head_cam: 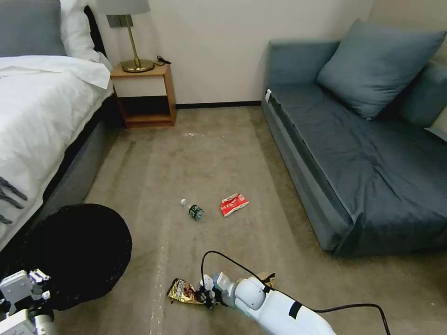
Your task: Pick up the trash bin, then pick up the garbage on the floor and place it into the trash bin.
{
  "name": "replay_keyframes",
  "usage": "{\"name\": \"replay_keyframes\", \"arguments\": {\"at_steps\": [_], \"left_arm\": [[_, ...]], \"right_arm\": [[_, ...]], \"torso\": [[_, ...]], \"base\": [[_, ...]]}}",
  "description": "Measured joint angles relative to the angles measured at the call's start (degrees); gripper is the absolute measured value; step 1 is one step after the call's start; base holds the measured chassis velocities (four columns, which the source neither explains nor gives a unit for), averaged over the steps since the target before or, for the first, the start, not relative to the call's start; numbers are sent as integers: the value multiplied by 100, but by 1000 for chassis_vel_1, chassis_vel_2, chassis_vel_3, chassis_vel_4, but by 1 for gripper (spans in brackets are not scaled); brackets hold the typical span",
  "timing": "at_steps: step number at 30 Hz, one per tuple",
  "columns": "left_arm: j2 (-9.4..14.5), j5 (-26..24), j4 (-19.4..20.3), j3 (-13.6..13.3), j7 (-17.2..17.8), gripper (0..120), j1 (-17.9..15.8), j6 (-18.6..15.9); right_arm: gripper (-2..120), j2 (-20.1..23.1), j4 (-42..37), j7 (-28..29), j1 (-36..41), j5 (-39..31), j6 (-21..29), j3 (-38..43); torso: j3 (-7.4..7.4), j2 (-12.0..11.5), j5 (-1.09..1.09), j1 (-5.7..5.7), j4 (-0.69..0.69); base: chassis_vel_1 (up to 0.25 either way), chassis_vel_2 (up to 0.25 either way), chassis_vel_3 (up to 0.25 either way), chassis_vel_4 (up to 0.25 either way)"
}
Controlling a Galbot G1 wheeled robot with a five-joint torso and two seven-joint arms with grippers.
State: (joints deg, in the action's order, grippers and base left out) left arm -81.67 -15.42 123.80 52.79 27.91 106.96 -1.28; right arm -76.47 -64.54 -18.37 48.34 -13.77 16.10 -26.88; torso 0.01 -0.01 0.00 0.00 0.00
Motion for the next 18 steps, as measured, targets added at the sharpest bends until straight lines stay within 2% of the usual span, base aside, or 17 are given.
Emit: {"name": "replay_keyframes", "arguments": {"at_steps": [13,17,18], "left_arm": [[96,-200,13,-73,30,3,-52,-219],[29,-225,12,-116,17,3,-23,-221],[29,-225,12,-116,17,3,-23,-221]], "right_arm": [[0,657,-1303,130,191,-975,-33,807],[0,861,-1968,273,170,-1717,-141,1068],[0,861,-1968,273,170,-1717,-141,1068]], "torso": [[-1,0,0,0,-1],[-1,0,0,0,0],[-1,0,0,0,0]], "base": [[0,0,0,0],[0,0,0,0],[0,0,0,0]]}}
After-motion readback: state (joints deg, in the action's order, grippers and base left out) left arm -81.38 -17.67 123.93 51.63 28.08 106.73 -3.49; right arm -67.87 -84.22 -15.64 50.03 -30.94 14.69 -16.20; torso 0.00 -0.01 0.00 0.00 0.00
